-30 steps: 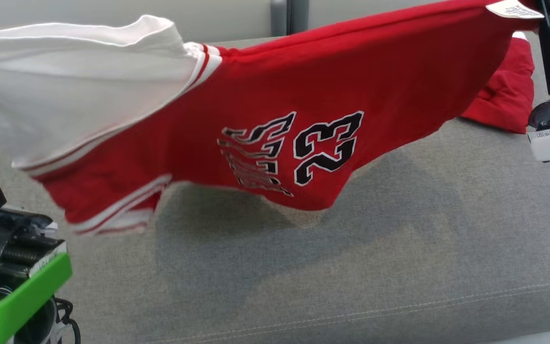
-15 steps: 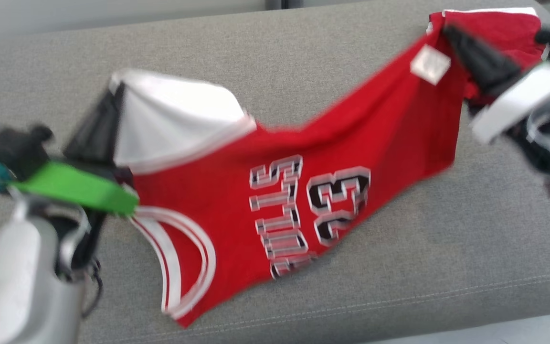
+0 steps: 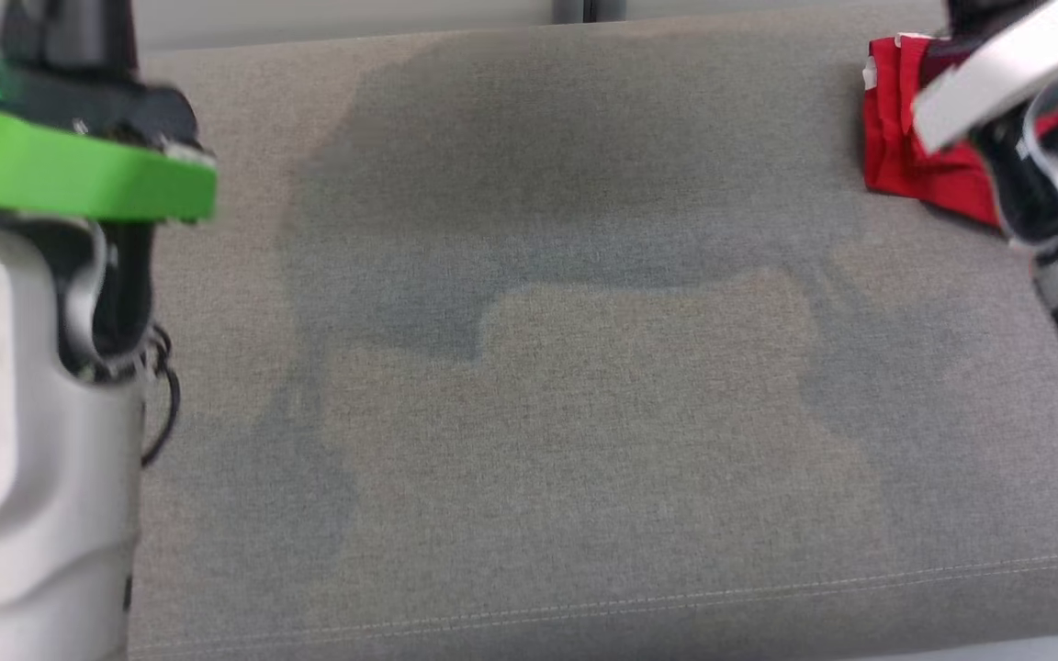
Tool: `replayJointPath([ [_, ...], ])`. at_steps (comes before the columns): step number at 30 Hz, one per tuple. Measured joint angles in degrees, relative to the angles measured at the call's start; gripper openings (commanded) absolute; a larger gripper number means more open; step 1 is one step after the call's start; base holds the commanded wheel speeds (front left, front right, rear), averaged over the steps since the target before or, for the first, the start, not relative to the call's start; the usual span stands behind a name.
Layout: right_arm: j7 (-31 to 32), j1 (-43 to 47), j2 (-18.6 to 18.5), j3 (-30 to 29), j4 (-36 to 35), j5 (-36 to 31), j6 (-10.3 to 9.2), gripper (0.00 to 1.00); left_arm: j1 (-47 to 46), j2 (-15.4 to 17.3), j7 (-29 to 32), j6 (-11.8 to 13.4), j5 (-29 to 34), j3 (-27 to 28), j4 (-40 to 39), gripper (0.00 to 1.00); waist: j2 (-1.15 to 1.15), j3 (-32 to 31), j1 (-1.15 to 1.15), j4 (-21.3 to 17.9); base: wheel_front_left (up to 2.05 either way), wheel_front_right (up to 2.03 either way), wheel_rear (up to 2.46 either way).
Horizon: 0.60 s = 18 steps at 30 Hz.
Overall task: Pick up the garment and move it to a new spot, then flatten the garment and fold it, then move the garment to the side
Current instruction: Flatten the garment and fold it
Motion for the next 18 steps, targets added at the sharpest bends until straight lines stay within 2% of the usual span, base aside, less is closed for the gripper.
replayJointPath([
  [4, 0.93, 10.0, 1.0, 2.32, 5.16, 3.14, 0.88, 0.0, 11.53, -0.27, -1.03, -0.01, -1.97, -1.58, 3.23, 0.0, 0.0, 0.35, 0.0, -0.2, 0.0, 0.0, 0.0],
  [10, 0.56, 23.22, 2.77, 5.24, 12.94, 5.37, 1.42, 0.0, 28.02, -3.2, -3.98, -0.25, -3.88, -5.41, 9.56, 0.0, 0.0, 1.08, -0.01, -0.92, 0.0, 0.0, 0.0],
  [14, -3.04, 25.51, 4.36, 4.22, 13.86, 6.62, 1.46, 0.0, 31.87, -3.53, -6.55, -0.26, -5.1, -5.22, 11.54, 0.0, 0.0, 0.67, 0.0, -0.61, 0.0, 0.0, 0.0],
  [18, -5.44, 25.79, 4.7, 3.79, 13.05, 7.19, 1.94, 0.0, 32.48, -3.67, -7.66, -0.43, -6.02, -2.38, 10.56, 0.0, 0.0, -0.35, 0.0, -0.16, 0.0, 0.0, 0.0],
])
